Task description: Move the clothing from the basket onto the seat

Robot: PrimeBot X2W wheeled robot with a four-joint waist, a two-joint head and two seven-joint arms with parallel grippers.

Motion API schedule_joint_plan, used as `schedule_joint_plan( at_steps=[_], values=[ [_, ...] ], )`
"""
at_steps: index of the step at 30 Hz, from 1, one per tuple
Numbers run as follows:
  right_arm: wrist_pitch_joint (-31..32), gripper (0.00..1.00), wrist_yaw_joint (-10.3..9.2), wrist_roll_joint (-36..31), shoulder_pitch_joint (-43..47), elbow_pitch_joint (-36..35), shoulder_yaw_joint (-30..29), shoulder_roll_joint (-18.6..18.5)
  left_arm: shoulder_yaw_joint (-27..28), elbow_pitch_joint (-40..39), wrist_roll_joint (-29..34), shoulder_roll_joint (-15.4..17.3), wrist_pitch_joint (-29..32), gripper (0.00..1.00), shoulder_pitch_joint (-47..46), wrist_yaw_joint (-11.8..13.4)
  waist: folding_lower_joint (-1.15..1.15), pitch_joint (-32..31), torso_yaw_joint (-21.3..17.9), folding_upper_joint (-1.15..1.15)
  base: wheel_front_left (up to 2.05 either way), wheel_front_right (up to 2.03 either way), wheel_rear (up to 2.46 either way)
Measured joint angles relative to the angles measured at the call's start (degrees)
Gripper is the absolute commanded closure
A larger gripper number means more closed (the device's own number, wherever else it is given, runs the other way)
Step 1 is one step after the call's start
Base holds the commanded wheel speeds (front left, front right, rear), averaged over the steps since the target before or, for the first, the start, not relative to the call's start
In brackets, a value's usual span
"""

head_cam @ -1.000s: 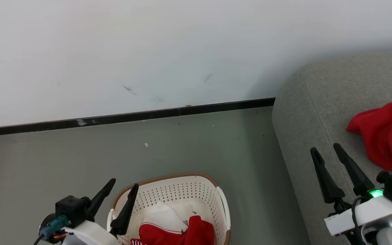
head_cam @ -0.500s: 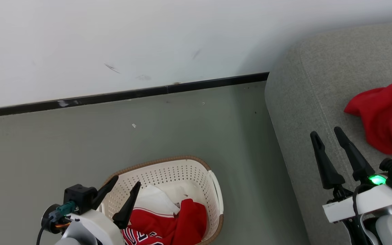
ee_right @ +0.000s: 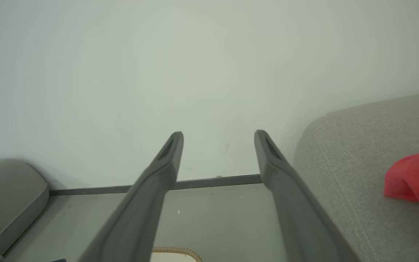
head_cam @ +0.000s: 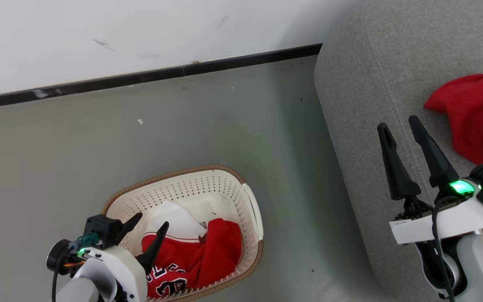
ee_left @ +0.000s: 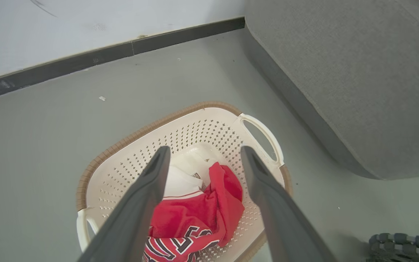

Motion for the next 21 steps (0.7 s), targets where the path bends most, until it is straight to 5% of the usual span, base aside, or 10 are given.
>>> schedule_joint_plan(
  at_steps=[21],
  values=[
    [0.0,0.00,0.00,-1.4,-6.7,-1.7,1.1,2.8,-2.4,11.9,0.9,0.6,1.3,0.00,-8.0,-0.6,0.00,12.2,-4.7,0.00,0.00,0.00,0.00]
  ],
)
